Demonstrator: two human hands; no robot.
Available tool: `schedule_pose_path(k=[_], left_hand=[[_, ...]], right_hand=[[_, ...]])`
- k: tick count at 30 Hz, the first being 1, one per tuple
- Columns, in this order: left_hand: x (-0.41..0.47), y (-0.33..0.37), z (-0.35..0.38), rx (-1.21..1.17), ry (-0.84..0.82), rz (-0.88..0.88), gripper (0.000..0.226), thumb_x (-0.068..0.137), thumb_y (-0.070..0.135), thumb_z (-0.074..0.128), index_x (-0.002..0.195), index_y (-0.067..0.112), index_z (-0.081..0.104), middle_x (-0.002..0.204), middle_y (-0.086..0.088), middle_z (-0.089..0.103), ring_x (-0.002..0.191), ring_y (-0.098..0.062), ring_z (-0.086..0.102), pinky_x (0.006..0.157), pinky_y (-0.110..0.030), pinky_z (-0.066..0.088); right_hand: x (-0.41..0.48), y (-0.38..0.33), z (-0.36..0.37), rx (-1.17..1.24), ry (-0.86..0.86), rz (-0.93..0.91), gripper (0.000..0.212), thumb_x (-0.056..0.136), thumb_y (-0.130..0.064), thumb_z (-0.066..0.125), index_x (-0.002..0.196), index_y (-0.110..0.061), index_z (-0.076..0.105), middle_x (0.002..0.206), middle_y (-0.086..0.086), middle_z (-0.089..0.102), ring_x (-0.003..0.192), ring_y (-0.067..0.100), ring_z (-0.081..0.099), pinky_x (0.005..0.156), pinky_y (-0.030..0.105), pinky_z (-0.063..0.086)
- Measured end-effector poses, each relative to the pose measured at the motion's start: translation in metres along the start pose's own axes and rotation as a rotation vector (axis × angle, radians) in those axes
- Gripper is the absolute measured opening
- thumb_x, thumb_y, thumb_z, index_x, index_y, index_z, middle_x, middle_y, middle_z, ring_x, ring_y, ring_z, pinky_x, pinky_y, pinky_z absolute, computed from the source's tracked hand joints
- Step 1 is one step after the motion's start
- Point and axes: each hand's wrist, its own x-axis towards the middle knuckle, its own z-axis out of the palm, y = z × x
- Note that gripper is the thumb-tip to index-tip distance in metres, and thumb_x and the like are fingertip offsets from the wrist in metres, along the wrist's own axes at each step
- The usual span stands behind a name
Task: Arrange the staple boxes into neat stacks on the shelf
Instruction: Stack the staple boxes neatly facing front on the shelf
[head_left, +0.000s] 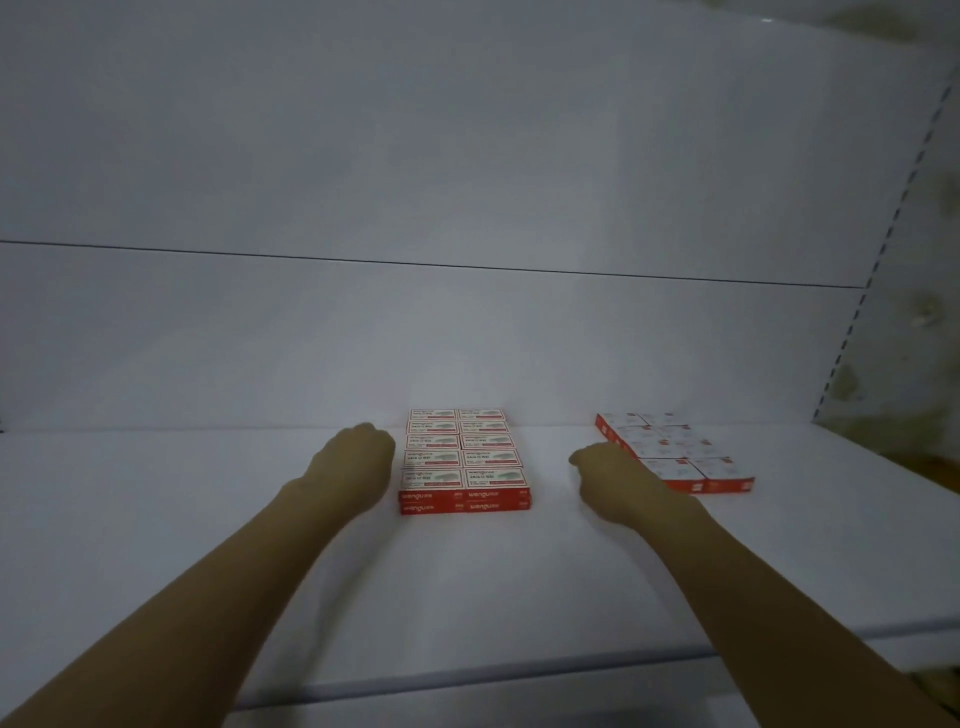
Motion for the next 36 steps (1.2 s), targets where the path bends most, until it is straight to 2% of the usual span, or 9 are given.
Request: schedule_pose_path(k=[7,12,15,20,26,28,31,34,36], left_hand=[[0.029,0.089,-0.021,-0.077,0.135,0.121,0.027,0.09,0.002,0.038,0.108,0.004,0.059,0.108,-0.011,0.057,0.098,-0.026,0.057,0.081,-0.032,0.047],[0.057,0.171,-0.012,-0.128,0.081,0.16,0.023,0.092,0.005,0.039,0.105,0.004,0.057,0.106,-0.012,0.055,0.092,-0.024,0.052,0.076,-0.03,0.04],[0.07,0.211,0.0,-0.149,0.041,0.13,0.023,0.093,0.007,0.039,0.106,0.005,0.057,0.113,-0.011,0.057,0.104,-0.026,0.055,0.081,-0.03,0.042],[0.087,0.246,0.02,-0.185,-0.006,0.018,0.025,0.093,0.005,0.037,0.106,0.003,0.059,0.116,-0.012,0.058,0.105,-0.026,0.057,0.079,-0.03,0.044],[0.109,0.262,0.04,-0.225,-0.041,-0.04,0.036,0.094,0.004,0.035,0.123,0.003,0.057,0.126,-0.013,0.053,0.113,-0.025,0.054,0.093,-0.027,0.042],[0.119,0.265,0.044,-0.234,-0.04,-0.043,0.035,0.095,0.005,0.035,0.124,0.004,0.055,0.126,-0.012,0.051,0.113,-0.025,0.054,0.093,-0.027,0.042],[0.139,0.265,0.046,-0.241,-0.052,-0.025,0.036,0.096,0.006,0.035,0.126,0.007,0.055,0.124,-0.012,0.049,0.112,-0.026,0.053,0.095,-0.029,0.043],[0.153,0.267,0.048,-0.261,-0.072,0.023,0.033,0.097,0.012,0.037,0.123,0.008,0.057,0.12,-0.012,0.049,0.109,-0.027,0.053,0.095,-0.03,0.044],[0.158,0.271,0.049,-0.256,-0.082,0.054,0.027,0.096,0.015,0.042,0.117,0.006,0.058,0.12,-0.011,0.049,0.108,-0.027,0.052,0.096,-0.031,0.044]], right_hand=[[0.018,0.085,-0.029,-0.04,0.035,0.043,0.041,0.089,0.0,0.04,0.127,-0.01,0.054,0.13,0.012,0.053,0.116,0.026,0.053,0.098,0.032,0.044],[0.03,0.158,-0.037,-0.048,0.037,0.075,0.037,0.089,0.0,0.042,0.122,-0.008,0.058,0.123,0.012,0.055,0.107,0.026,0.056,0.091,0.032,0.048],[0.04,0.2,-0.032,-0.038,0.012,0.072,0.034,0.091,-0.004,0.044,0.122,-0.007,0.057,0.122,0.011,0.056,0.106,0.024,0.057,0.089,0.029,0.047],[0.063,0.252,-0.017,0.004,-0.031,0.026,0.037,0.092,-0.002,0.039,0.126,-0.008,0.055,0.126,0.01,0.055,0.112,0.022,0.055,0.093,0.026,0.044],[0.092,0.266,0.014,0.068,-0.059,-0.056,0.043,0.092,0.002,0.039,0.132,-0.009,0.05,0.127,0.011,0.05,0.115,0.022,0.052,0.094,0.023,0.039],[0.104,0.265,0.02,0.093,-0.032,-0.088,0.04,0.093,0.002,0.038,0.128,-0.008,0.054,0.124,0.012,0.052,0.111,0.023,0.054,0.089,0.023,0.04],[0.122,0.26,0.024,0.105,-0.003,-0.148,0.027,0.097,-0.009,0.038,0.111,-0.006,0.06,0.108,0.012,0.053,0.095,0.022,0.055,0.071,0.018,0.036],[0.136,0.254,0.026,0.12,-0.003,-0.204,0.027,0.098,-0.019,0.04,0.099,-0.005,0.063,0.085,0.002,0.042,0.078,0.016,0.047,0.054,0.011,0.029],[0.142,0.254,0.029,0.13,0.023,-0.212,0.028,0.098,-0.02,0.041,0.096,-0.004,0.064,0.075,-0.005,0.034,0.075,0.013,0.044,0.051,0.01,0.025]])
